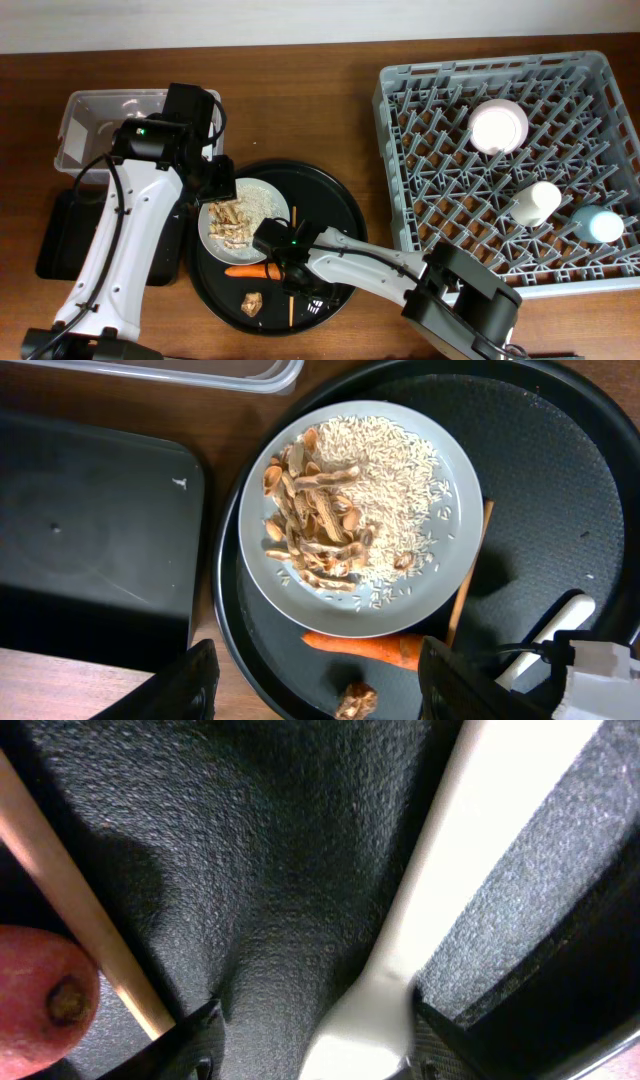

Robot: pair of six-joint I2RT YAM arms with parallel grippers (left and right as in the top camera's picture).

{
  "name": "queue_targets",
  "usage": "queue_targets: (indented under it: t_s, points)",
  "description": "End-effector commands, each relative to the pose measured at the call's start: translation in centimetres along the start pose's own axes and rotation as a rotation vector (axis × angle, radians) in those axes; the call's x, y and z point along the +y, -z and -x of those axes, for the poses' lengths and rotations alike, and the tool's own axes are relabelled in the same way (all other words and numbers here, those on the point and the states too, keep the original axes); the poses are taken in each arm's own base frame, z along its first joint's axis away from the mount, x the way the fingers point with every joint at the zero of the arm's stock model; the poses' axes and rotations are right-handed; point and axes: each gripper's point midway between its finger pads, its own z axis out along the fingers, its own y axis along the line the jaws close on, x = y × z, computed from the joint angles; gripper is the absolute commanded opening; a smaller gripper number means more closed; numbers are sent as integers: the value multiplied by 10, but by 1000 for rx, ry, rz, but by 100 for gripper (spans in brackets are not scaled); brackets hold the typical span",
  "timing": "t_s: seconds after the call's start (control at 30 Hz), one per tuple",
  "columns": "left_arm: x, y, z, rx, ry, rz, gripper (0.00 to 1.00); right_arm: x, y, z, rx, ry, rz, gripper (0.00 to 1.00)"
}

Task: Sort waste into correct bins and load items into the dishwasher rack
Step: 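Reach the right gripper to the white fork on the tray and grasp it, then carry the white fork with the right gripper into the rack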

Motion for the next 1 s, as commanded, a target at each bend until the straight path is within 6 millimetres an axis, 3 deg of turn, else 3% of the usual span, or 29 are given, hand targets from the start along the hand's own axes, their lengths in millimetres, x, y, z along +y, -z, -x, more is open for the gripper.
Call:
queue_targets:
  t_s: [0.0,0.27,0.3,0.4,0.5,0.7,0.8,0.97]
  points:
    - [3,0,1,-2,8,19,64,-10,-12,-3,12,-6,-55,53]
    - [3,0,1,0,8,19,64,-11,-11,-3,13,-4,-56,45]
    - [3,0,0,0,8,20,64,-10,-11,-3,13,9,-55,38]
    - [3,0,1,0,8,20,64,-10,-11,-3,13,13,-54,35]
    - [3,0,0,1,1,20,64,-10,-11,-3,13,13,-54,26]
    - [3,0,0,1,1,21,64,-9,-7,-2,8,25,-43,25]
    - [5,0,1,-2,1,31,64,-8,5,3,-19,36,-23,24]
    - [8,0,0,0,-4,47,64,-17,53,34,-106,140,33,24]
